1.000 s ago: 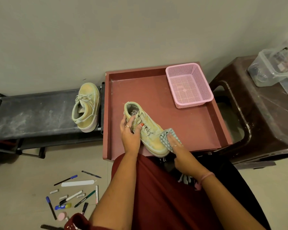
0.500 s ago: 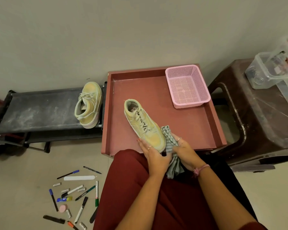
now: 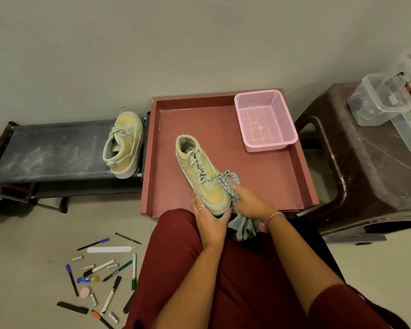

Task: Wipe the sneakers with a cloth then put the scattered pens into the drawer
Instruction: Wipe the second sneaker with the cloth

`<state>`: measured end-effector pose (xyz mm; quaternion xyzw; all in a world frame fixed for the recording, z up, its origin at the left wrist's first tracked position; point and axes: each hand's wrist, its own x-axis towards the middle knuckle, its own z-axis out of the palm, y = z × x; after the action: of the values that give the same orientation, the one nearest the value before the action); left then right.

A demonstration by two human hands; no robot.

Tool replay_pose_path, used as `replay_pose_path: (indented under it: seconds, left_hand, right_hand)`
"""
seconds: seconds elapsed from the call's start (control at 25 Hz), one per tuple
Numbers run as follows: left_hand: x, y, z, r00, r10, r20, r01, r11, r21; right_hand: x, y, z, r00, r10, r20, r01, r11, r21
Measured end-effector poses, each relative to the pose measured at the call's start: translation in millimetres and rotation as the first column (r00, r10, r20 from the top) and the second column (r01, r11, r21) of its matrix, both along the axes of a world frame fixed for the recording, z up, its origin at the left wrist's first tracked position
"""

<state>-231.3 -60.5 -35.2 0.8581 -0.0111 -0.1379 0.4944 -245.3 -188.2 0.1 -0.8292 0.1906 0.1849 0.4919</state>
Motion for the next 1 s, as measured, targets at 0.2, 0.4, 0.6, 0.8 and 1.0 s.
replay_pose_path:
  seconds: [0.2,0.4,0.6,0.8,1.0]
  left_hand:
    - [2.4,1.6,-2.4,1.000,-0.005,-0.029,0.005,1.000,0.009]
    - [4.1,-3.0,-1.8,0.999,-0.005,-0.040,0.005,1.000,0.004]
    - [8.8,-4.6,10.8,0.997,0.047,-0.064,-0.048,0.999,-0.005]
    - [19.3,8.3,27.1,0.998,0.038,-0.053,-0.040,0.998,-0.043]
    - [34.2,32.0,47.5,0.989,0.060,-0.136,-0.085,0.979,-0.184]
  right_hand:
    - [-20.7,27.6,3.6,1.000,0.011,-0.029,-0.015,0.991,-0.133]
    - [-51.1,44.3,16.0,0.997,0.063,-0.038,-0.071,0.954,-0.290]
    - [-25.1,35.5,5.9,0.999,0.038,0.024,-0.029,0.955,-0.295]
    - [34.6,1.6,7.4,0.996,-0.040,0.078,0.044,0.998,-0.054]
    - [2.6,32.3,12.1,0.982,-0.075,0.175,0.096,0.988,-0.118]
